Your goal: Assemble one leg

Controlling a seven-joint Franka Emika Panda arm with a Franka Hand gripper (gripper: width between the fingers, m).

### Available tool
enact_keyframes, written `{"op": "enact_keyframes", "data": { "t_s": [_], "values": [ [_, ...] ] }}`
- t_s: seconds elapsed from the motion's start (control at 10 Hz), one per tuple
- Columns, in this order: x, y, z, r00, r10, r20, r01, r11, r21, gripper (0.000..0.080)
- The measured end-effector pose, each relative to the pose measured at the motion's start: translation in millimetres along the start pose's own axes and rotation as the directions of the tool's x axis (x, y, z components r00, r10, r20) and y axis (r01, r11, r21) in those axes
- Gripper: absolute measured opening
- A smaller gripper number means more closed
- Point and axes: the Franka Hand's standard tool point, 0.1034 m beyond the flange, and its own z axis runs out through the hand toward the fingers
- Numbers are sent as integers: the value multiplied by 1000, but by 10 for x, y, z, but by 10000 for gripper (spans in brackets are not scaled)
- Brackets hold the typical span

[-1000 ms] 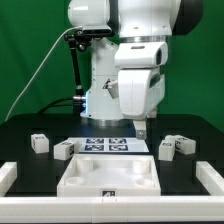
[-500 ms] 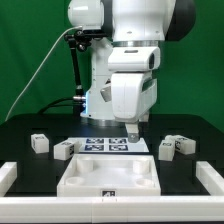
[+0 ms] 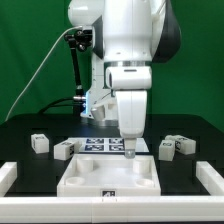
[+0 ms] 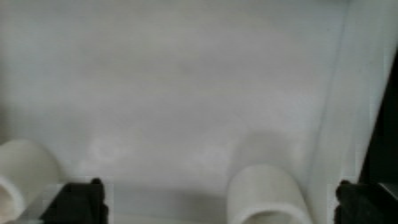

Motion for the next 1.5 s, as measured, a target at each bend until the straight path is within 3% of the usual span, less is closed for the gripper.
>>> {"op": "enact_keyframes", "data": {
  "t_s": [0.2,1.2,1.3,1.5],
  "values": [
    [-92,-58,93,1000,22,-1,-22,1000,14,650],
    [-95,-51,76,996,93,0,-93,996,9,650],
    [-34,-102,38,986,165,-2,-165,986,3,650],
    [181,-255,-13,969,248,2,-248,969,18,650]
  ]
}}
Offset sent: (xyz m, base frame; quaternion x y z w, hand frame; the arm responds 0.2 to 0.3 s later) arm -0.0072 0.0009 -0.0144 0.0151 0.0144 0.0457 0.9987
